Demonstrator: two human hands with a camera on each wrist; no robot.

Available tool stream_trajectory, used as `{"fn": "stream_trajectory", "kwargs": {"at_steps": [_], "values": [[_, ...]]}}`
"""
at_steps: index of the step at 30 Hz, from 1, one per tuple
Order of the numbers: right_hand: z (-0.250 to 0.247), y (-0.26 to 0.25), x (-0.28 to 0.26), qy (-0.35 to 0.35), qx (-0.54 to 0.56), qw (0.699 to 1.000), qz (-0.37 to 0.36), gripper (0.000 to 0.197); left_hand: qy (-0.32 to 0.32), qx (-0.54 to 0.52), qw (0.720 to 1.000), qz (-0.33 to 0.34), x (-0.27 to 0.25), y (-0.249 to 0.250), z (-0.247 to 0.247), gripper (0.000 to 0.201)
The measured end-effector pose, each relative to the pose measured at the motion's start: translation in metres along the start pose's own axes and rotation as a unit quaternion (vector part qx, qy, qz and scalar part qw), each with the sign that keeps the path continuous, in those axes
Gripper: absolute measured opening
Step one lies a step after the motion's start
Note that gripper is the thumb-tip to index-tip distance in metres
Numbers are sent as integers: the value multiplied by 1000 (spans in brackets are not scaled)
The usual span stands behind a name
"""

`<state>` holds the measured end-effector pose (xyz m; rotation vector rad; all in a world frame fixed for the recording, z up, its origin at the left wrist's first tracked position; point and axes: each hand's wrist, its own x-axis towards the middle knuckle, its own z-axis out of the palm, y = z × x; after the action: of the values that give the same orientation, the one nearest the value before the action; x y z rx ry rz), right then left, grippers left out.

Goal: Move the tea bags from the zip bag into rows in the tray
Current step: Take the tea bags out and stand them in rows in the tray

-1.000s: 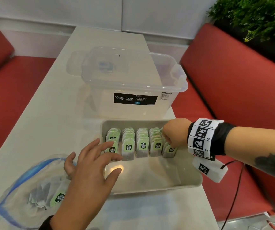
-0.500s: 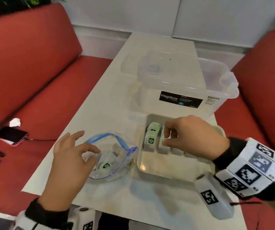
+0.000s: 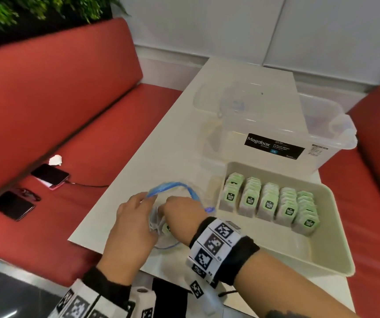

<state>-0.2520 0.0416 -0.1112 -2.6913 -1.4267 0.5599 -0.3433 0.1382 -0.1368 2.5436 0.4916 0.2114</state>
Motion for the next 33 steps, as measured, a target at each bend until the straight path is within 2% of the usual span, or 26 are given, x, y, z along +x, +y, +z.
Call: {"fn": "stream_trajectory", "kwargs": {"at_steps": [3,5,8,12,15,19,21,23,25,27,28,30,31,33], "values": [[9,-4,10,-12,-69,997,-12,33,8,-7,1000,14,3,-1,-1,64],[12,-5,14,10,-95,995,-18,37,9,-14,1000,10,5,-1,-1,64],[15,-5,16,22,-145,988,-53,32,-1,-10,1000,4,6,-3,-1,67],[14,-5,17,17,-168,983,-73,19,-5,-14,1000,2,9,-6,0,69],[14,-1,17,-8,-162,984,-68,19,-8,-3,1000,6,11,-5,0,70],[2,0,9,26,-113,992,-50,20,-8,9,1000,2,12,-4,-3,61],[-10,2,0,84,-50,994,-52,19,6,-2,1000,7,15,-5,-4,48],[-20,5,-12,152,56,986,-41,18,46,-21,998,29,18,-4,-7,37],[-29,9,-22,205,173,963,-7,15,102,-110,988,47,20,5,-14,31],[-36,15,-29,242,316,917,21,11,123,-242,961,55,20,19,-24,28],[-38,18,-32,252,379,890,26,14,110,-312,942,56,19,25,-27,34],[-41,24,-37,267,476,837,28,22,38,-435,898,48,21,36,-28,44],[-41,27,-39,275,505,817,31,24,-6,-474,880,35,23,42,-27,41],[-41,33,-43,291,530,795,40,24,-66,-516,854,2,26,53,-23,24]]}}
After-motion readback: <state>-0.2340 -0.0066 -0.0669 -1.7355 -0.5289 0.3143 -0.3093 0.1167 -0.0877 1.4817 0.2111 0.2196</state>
